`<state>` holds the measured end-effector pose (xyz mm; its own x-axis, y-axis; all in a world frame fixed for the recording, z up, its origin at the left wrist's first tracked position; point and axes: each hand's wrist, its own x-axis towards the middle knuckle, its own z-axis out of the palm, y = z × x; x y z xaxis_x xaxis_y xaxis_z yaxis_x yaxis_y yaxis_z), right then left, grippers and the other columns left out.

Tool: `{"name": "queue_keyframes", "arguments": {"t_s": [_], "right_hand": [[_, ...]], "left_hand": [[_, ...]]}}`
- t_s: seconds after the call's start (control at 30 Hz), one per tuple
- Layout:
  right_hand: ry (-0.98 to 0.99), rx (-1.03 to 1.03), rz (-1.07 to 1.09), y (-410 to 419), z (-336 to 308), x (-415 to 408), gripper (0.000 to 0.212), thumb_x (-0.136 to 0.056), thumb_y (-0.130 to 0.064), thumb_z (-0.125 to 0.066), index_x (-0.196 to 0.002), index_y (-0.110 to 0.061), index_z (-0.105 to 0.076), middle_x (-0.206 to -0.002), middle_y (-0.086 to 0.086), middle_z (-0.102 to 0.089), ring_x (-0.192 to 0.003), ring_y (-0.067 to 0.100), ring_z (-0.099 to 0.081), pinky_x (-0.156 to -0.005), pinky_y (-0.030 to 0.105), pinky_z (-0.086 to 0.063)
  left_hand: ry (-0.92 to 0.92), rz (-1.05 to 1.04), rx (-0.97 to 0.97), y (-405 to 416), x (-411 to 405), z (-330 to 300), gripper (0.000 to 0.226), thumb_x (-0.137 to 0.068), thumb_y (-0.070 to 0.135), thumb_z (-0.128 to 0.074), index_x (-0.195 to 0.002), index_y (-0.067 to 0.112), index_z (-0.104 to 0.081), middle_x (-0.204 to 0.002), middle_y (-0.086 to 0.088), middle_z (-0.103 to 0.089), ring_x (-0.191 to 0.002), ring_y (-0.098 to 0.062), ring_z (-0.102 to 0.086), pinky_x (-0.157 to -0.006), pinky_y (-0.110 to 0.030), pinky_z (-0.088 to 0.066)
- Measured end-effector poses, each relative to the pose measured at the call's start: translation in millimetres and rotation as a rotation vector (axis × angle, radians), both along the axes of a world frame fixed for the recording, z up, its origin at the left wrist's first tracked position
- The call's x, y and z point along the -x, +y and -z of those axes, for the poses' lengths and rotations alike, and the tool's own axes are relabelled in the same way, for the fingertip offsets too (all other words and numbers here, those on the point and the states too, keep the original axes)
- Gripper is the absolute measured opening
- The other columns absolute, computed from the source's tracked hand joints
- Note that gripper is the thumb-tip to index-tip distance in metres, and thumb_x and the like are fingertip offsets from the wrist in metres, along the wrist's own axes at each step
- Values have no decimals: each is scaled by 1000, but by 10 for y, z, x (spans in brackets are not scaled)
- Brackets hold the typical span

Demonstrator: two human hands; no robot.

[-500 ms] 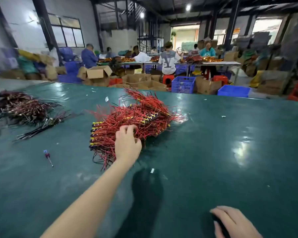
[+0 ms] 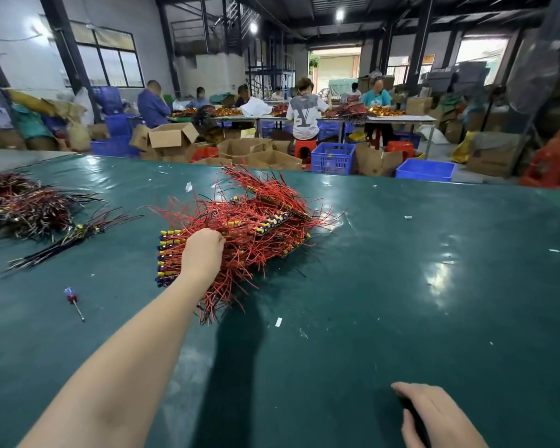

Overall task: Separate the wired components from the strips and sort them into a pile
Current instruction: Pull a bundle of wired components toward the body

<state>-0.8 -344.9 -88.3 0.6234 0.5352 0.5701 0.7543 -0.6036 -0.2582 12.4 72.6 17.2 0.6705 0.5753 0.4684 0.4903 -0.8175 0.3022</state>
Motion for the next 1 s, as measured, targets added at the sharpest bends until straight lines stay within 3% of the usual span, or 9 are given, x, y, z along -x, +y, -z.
{"name": "queue_keyframes", "arguments": {"t_s": [0.23, 0.3, 0.43, 0.5, 0.6, 0.73, 0.83, 0.93, 1.0], "right_hand": [[75, 10, 14, -12, -62, 102, 48, -49, 12, -81, -92, -8, -74, -82, -5, -68, -86, 6, -52, -71, 22, -45], [111, 3, 18, -19, -81, 150, 46, -53, 10, -81, -94, -10, -73, -84, -7, -67, -87, 5, -52, -68, 21, -47], [134, 3, 27, -26, -111, 200, 45, -55, 7, -83, -95, -12, -72, -85, -9, -66, -86, 5, -52, -64, 23, -51], [133, 11, 38, -22, -108, 197, 44, -54, 7, -83, -94, -10, -72, -84, -8, -66, -87, 7, -51, -68, 23, -46], [144, 28, 50, -21, -103, 188, 43, -55, 7, -83, -93, -9, -72, -82, -8, -66, -84, 6, -52, -73, 26, -43], [155, 69, 58, -30, -109, 158, 44, -53, 7, -84, -92, -8, -73, -80, -7, -66, -72, 15, -65, -69, 26, -43], [150, 85, 64, -21, -112, 142, 45, -51, 6, -84, -92, -8, -73, -81, -6, -67, -71, 16, -65, -68, 24, -44], [145, 85, 63, -22, -117, 138, 44, -53, 6, -84, -94, -8, -73, -82, -6, -67, -73, 17, -65, -70, 25, -44], [140, 85, 63, -22, -123, 141, 43, -55, 6, -82, -95, -7, -73, -84, -6, -66, -75, 16, -64, -71, 25, -44]], "left_hand": [[-301, 218, -68, -218, 184, -313, 19, -95, 15, -58, -92, 6, -75, -90, -7, -73, -80, -18, -60, -90, -34, -45], [-306, 278, -21, -292, 182, -435, 17, -94, 16, -59, -101, 9, -73, -93, -4, -73, -80, -14, -61, -92, -35, -49], [-173, 117, 135, -150, 248, -318, 61, -89, 10, -60, -145, 13, -35, -139, -10, -48, -114, -26, -53, -101, -43, -42], [-32, 3, 231, -34, 294, -157, 82, -86, 7, -62, -153, 12, -15, -155, -11, -25, -137, -33, -32, -112, -46, -31], [87, 32, 395, 114, 275, 45, 83, -91, 17, -63, -153, 8, -10, -160, -11, -15, -144, -30, -22, -118, -44, -22], [-47, 58, 363, 224, 189, 144, 49, -95, 17, -59, -140, 5, -46, -143, -13, -46, -119, -27, -53, -106, -39, -41], [-165, 41, 244, 271, 132, 159, 24, -95, 11, -58, -114, 4, -69, -118, -12, -64, -105, -29, -59, -95, -37, -44], [-168, 70, 145, 279, 138, 174, 22, -94, 5, -55, -79, 12, -69, -87, -10, -61, -90, -31, -59, -83, -37, -43], [-243, 60, 195, 291, 169, 134, 22, -96, 9, -54, -84, 12, -72, -81, -10, -65, -82, -28, -59, -78, -34, -43]]}}
